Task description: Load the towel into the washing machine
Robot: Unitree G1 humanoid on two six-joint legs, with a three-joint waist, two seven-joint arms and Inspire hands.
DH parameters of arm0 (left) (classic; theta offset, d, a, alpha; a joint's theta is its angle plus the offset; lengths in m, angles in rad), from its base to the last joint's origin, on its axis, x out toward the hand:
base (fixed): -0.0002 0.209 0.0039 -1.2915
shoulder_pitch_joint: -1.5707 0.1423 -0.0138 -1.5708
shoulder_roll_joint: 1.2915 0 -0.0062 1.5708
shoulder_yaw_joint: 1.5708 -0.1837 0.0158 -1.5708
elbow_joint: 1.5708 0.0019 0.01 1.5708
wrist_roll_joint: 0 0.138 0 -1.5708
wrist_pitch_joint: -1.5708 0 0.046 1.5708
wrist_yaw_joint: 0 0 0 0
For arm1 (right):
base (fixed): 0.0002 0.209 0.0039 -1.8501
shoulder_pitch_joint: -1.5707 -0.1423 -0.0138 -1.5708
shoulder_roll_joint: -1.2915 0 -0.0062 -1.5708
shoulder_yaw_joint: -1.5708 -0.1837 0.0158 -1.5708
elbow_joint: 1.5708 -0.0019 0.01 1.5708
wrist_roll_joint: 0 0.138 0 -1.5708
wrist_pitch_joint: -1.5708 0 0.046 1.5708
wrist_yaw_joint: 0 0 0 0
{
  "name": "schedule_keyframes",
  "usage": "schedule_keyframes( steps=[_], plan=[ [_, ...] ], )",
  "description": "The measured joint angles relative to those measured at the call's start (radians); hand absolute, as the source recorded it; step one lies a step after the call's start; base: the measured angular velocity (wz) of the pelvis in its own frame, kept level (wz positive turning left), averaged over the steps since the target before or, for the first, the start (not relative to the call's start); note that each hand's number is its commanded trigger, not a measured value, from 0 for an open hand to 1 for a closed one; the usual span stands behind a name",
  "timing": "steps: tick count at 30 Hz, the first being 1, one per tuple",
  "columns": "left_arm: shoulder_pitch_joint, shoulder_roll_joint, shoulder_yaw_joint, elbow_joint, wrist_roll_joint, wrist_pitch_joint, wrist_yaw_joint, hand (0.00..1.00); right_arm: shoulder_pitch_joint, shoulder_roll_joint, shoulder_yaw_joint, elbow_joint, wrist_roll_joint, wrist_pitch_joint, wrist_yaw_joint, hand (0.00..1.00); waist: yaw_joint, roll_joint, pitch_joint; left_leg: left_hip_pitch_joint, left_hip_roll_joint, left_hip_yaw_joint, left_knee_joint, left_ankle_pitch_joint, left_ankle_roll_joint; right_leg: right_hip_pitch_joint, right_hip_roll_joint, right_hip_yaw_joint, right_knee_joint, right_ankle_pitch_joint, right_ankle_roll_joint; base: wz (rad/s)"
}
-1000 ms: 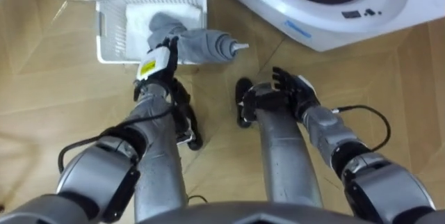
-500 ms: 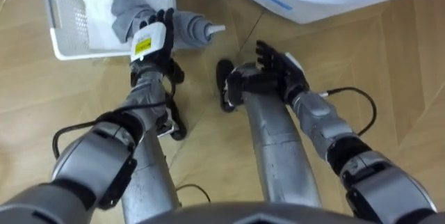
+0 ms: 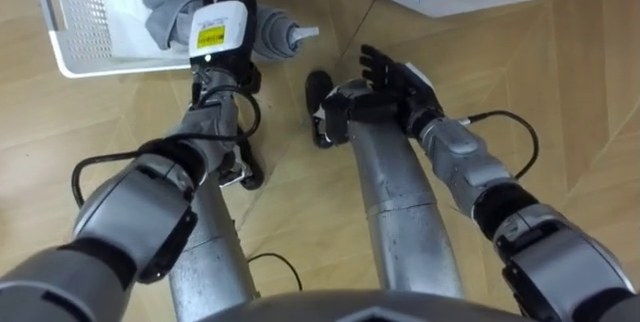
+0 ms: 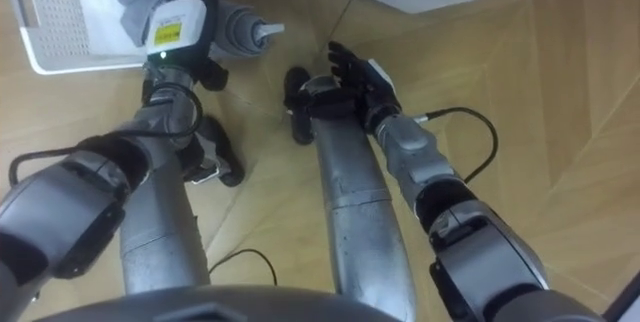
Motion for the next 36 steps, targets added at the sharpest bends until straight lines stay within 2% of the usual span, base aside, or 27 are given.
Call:
schedule_keyframes(
  steps=[1, 2, 3, 4, 10, 13, 19, 24, 25, 28, 33, 36],
  plan=[
    [-0.015, 0.002, -0.003, 0.012, 0.000, 0.000, 0.005, 0.77, -0.008, 0.002, 0.002, 0.001, 0.004, 0.000, 0.004, 0.00, -0.002, -0.005, 0.0035, -0.006, 0.002, -0.001, 0.005, -0.004, -0.002, -0.007, 0.001, 0.000, 0.005, -0.003, -0.002, -0.05],
    [-0.029, 0.003, -0.011, 0.025, 0.000, 0.000, 0.015, 0.76, -0.014, 0.002, 0.002, 0.005, 0.009, 0.000, 0.009, 0.00, -0.005, -0.005, 0.0039, -0.014, 0.002, -0.002, 0.008, -0.007, -0.002, -0.014, 0.001, -0.001, 0.009, -0.006, -0.002, 0.00],
    [-0.036, 0.004, -0.012, 0.034, 0.000, 0.000, 0.020, 0.99, -0.020, 0.002, 0.002, 0.010, 0.009, 0.000, 0.011, 0.00, -0.006, -0.007, 0.0046, -0.016, 0.002, -0.002, 0.008, -0.008, -0.003, -0.017, 0.001, -0.001, 0.009, -0.007, -0.003, 0.00],
    [-0.049, 0.004, -0.013, 0.043, 0.000, 0.000, 0.023, 1.00, -0.028, 0.002, 0.004, 0.014, 0.009, 0.002, 0.011, 0.00, -0.006, -0.007, 0.0050, -0.020, 0.002, -0.002, 0.008, -0.010, -0.003, -0.022, 0.002, -0.001, 0.009, -0.009, -0.003, 0.00],
    [-0.058, 0.012, -0.070, 0.044, -0.002, 0.000, 0.015, 1.00, -0.050, 0.001, 0.022, 0.024, 0.008, 0.002, 0.016, 0.00, -0.014, -0.009, 0.0062, -0.036, 0.000, -0.004, 0.007, -0.019, 0.000, -0.037, 0.001, -0.001, 0.009, -0.022, 0.003, 0.00],
    [-0.054, 0.011, -0.071, 0.044, 0.000, 0.004, 0.007, 1.00, -0.069, -0.002, 0.018, 0.034, 0.009, 0.014, 0.035, 0.00, -0.023, -0.009, 0.0064, -0.045, 0.000, 0.000, 0.004, -0.021, 0.005, -0.046, -0.002, 0.000, 0.009, -0.028, 0.006, 0.00],
    [-0.084, 0.020, -0.071, 0.055, 0.013, 0.017, -0.044, 1.00, -0.104, 0.001, -0.009, 0.057, 0.009, 0.042, 0.063, 0.00, -0.023, -0.014, 0.0092, -0.051, -0.003, 0.002, 0.004, -0.025, 0.011, -0.053, -0.007, 0.001, 0.012, -0.034, 0.010, 0.00],
    [-0.094, 0.021, -0.071, 0.062, 0.039, 0.025, -0.082, 1.00, -0.112, 0.007, -0.032, 0.077, 0.010, 0.041, 0.086, 0.00, -0.024, -0.014, 0.0092, -0.050, -0.005, 0.006, -0.004, -0.028, 0.014, -0.054, -0.008, 0.003, 0.005, -0.035, 0.013, 0.01],
    [-0.095, 0.023, -0.075, 0.059, 0.037, 0.025, -0.094, 1.00, -0.111, 0.007, -0.037, 0.078, 0.011, 0.041, 0.089, 0.00, -0.026, -0.014, 0.0093, -0.047, -0.013, 0.007, -0.015, -0.026, 0.011, -0.054, -0.010, 0.007, -0.001, -0.034, 0.015, 0.06],
    [-0.094, 0.026, -0.114, 0.058, 0.033, 0.027, -0.123, 1.00, -0.112, 0.008, -0.037, 0.082, 0.022, 0.041, 0.089, 0.00, -0.028, -0.014, 0.0091, -0.030, -0.018, 0.020, -0.035, -0.024, 0.009, -0.048, -0.008, 0.020, -0.011, -0.036, 0.020, 0.00],
    [-0.092, 0.026, -0.146, 0.062, 0.013, 0.043, -0.187, 1.00, -0.109, 0.012, -0.017, 0.090, 0.080, 0.043, 0.076, 0.00, -0.029, -0.019, 0.0105, 0.005, -0.017, 0.020, -0.052, -0.027, 0.007, -0.016, -0.002, 0.023, -0.029, -0.039, 0.022, -0.05],
    [-0.074, 0.028, -0.160, 0.063, 0.008, 0.044, -0.216, 1.00, -0.092, 0.017, -0.001, 0.091, 0.088, 0.043, 0.059, 0.00, -0.036, -0.034, 0.0149, 0.040, -0.018, 0.021, -0.051, -0.027, 0.007, 0.017, -0.003, 0.026, -0.028, -0.042, 0.026, -0.01]
  ],
)
